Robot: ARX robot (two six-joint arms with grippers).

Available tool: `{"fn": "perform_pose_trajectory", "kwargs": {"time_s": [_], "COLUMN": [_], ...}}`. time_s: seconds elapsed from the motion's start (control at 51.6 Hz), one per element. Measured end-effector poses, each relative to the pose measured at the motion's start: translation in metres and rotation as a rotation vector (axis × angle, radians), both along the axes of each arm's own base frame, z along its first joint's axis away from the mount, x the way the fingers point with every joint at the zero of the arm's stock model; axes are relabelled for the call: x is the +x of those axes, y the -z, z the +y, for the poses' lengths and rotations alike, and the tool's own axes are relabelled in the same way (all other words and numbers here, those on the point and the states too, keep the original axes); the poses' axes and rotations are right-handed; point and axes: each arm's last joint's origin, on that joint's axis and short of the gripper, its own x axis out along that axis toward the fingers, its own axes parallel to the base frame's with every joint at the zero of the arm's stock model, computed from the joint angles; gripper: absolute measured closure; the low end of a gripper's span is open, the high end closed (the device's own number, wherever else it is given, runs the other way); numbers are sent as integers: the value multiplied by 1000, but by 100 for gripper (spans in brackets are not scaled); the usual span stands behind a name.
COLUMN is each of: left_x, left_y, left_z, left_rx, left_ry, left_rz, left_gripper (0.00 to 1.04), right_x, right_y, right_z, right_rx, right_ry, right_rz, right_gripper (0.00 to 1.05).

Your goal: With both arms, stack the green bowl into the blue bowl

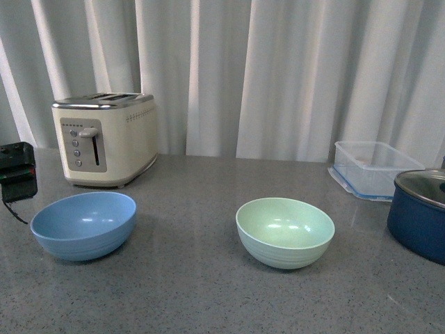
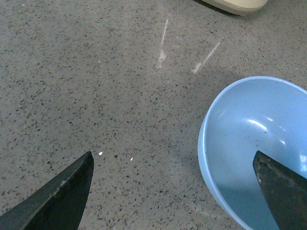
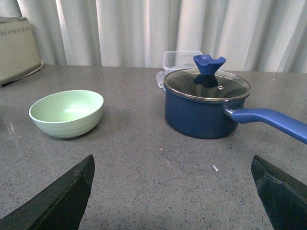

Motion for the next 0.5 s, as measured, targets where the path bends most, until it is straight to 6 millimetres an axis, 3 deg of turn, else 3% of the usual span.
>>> {"fn": "perform_pose_trajectory", "kwargs": {"time_s": [0.504], "left_x": [39], "left_y": [31], "left_z": [-14], "left_rx": [32], "left_ry": [4], "left_rz": [80], "left_gripper": [7], "right_x": [0], "right_y": [0], "right_z": [0], "right_rx": [0], "right_ry": [0], "right_rz": [0], "right_gripper": [10]}}
